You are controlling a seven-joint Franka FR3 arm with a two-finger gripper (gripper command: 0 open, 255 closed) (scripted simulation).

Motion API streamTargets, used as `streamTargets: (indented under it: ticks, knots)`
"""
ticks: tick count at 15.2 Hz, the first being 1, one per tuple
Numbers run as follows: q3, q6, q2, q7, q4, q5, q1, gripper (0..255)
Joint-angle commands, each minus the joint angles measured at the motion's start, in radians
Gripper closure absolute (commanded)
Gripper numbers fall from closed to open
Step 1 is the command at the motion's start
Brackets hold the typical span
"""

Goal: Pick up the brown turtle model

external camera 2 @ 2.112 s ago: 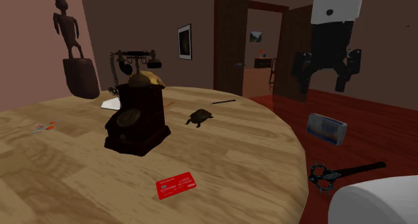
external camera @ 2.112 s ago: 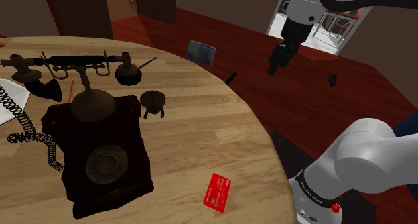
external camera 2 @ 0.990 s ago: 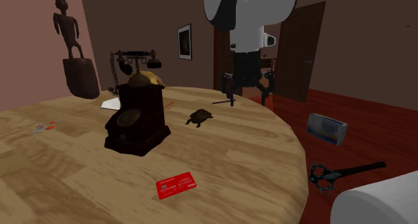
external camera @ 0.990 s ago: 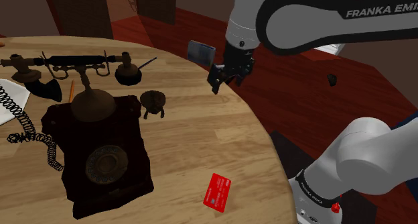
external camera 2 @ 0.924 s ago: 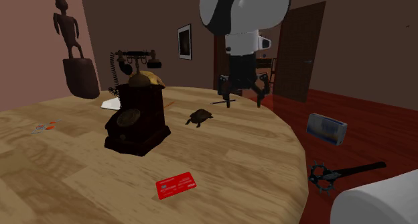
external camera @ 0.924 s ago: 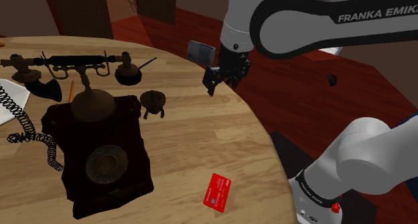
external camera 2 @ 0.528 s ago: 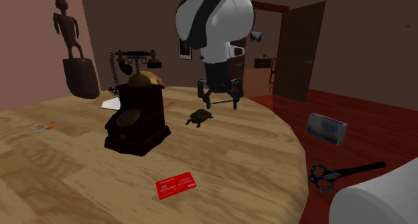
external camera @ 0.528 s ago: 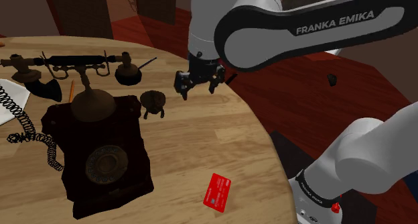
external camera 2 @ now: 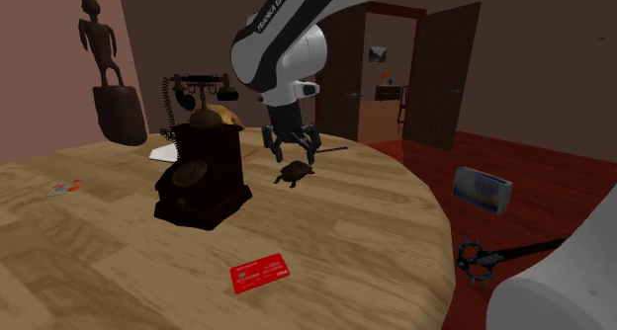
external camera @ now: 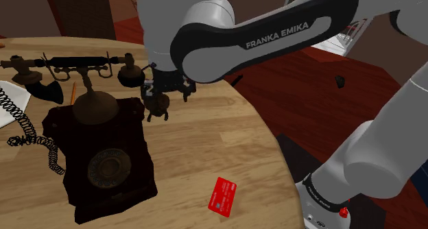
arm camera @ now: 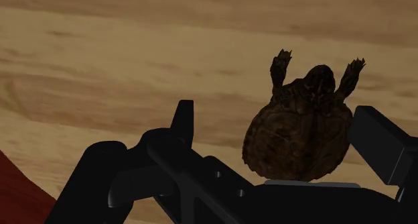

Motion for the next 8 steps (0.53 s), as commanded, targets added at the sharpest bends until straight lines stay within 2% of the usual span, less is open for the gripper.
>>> streamTargets:
  ticks: [1, 2, 8]
  knots:
    - [0.005, -0.018, 0.1, 0.092, 0.088, -0.077, 0.025, 0]
    - [0.002, -0.031, 0.146, 0.128, 0.132, -0.109, 0.043, 0]
    - [-0.012, 0.032, 0.18, 0.162, 0.093, -0.142, 0.054, 0]
